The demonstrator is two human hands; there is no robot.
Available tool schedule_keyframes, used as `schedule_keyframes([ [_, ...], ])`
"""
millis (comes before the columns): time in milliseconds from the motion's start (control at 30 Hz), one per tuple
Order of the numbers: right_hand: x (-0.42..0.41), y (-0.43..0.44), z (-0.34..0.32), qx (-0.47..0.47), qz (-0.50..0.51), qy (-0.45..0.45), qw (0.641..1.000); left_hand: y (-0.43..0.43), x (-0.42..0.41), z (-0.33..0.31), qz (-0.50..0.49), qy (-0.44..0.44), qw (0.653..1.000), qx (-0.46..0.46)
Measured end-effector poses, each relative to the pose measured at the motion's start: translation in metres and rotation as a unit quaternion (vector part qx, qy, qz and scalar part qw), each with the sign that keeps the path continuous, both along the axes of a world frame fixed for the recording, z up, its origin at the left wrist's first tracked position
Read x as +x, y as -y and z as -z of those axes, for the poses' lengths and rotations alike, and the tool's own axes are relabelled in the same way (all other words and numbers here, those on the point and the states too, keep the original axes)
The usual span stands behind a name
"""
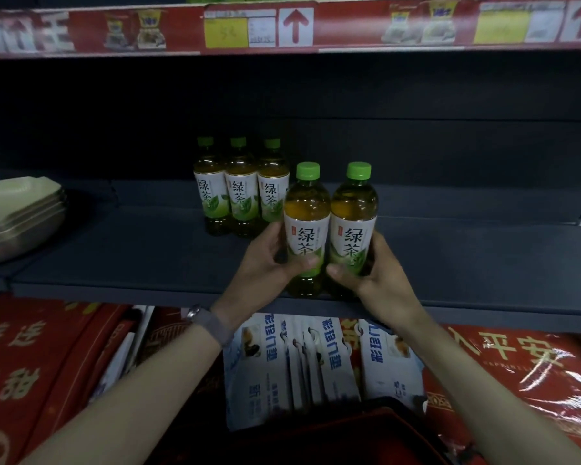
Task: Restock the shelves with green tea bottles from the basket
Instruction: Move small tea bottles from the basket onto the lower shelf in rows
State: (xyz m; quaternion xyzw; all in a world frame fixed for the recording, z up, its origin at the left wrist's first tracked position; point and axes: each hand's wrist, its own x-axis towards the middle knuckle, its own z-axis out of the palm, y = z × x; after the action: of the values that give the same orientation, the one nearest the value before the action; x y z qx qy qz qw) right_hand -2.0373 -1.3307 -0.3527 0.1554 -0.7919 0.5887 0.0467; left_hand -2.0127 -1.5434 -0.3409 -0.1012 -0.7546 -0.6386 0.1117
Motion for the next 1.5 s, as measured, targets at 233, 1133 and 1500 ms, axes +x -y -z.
schedule_keyframes([
  [233,0.010,0.000,0.010,0.063,0.077,-0.009,0.995,-0.005,0.018,0.021,-0.156,-0.001,0.970,-0.186],
  [1133,-0.100,0.007,0.010,0.124,0.150,0.001,0.981,-0.020,-0.113,0.032,-0.210,0.047,0.973,-0.087],
  [1500,-0.119,0.016,0.018,0.104,0.133,-0.013,0.986,-0.023,-0.121,0.040,-0.279,0.052,0.954,-0.099],
])
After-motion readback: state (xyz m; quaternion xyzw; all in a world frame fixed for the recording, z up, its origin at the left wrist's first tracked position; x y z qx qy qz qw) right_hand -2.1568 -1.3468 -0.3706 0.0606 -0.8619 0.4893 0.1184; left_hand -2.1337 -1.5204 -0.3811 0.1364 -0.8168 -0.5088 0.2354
